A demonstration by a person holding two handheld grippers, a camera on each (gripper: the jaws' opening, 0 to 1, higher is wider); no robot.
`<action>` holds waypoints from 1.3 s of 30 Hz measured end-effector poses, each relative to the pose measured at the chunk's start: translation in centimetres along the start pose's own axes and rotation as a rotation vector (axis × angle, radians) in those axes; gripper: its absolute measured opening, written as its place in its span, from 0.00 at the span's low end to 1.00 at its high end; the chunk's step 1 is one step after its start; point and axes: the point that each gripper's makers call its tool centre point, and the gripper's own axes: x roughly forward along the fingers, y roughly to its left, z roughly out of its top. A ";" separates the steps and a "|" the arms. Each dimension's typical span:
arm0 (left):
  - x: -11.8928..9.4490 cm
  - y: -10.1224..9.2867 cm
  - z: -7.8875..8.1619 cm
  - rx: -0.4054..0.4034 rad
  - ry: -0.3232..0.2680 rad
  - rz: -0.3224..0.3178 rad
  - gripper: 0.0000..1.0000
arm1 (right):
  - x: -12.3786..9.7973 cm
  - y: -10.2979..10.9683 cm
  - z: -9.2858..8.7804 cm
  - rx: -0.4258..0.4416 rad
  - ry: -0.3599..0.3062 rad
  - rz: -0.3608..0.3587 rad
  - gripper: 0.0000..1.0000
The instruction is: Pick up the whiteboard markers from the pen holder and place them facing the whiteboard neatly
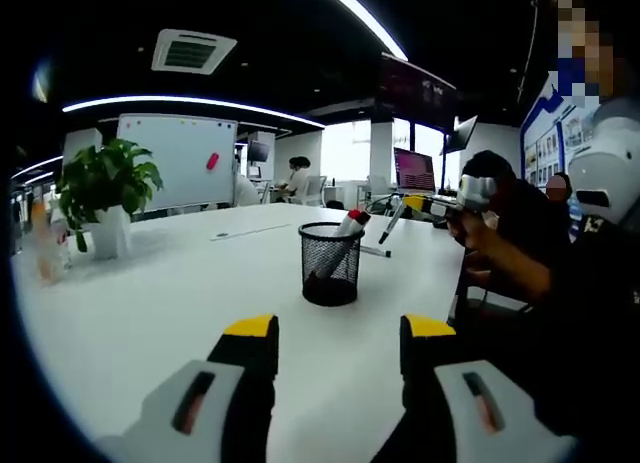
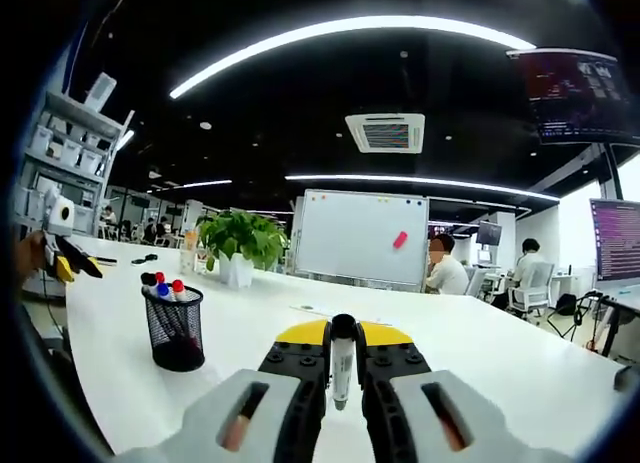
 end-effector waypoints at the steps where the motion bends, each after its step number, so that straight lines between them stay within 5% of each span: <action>1: 0.0 0.0 0.0 0.004 -0.001 0.003 0.50 | 0.1 0.1 -0.2 0.000 0.004 0.001 0.13; 25: 0.3 0.1 -0.4 0.025 0.031 0.006 0.49 | 0.4 0.3 -1.5 -0.005 0.037 0.003 0.13; 29: 0.9 -0.7 0.8 0.028 0.010 -0.024 0.49 | 0.6 0.2 -2.4 0.000 0.082 -0.015 0.13; 39: 0.8 -0.6 0.5 0.028 0.013 -0.015 0.49 | 0.6 0.8 -3.0 -0.018 0.135 -0.043 0.13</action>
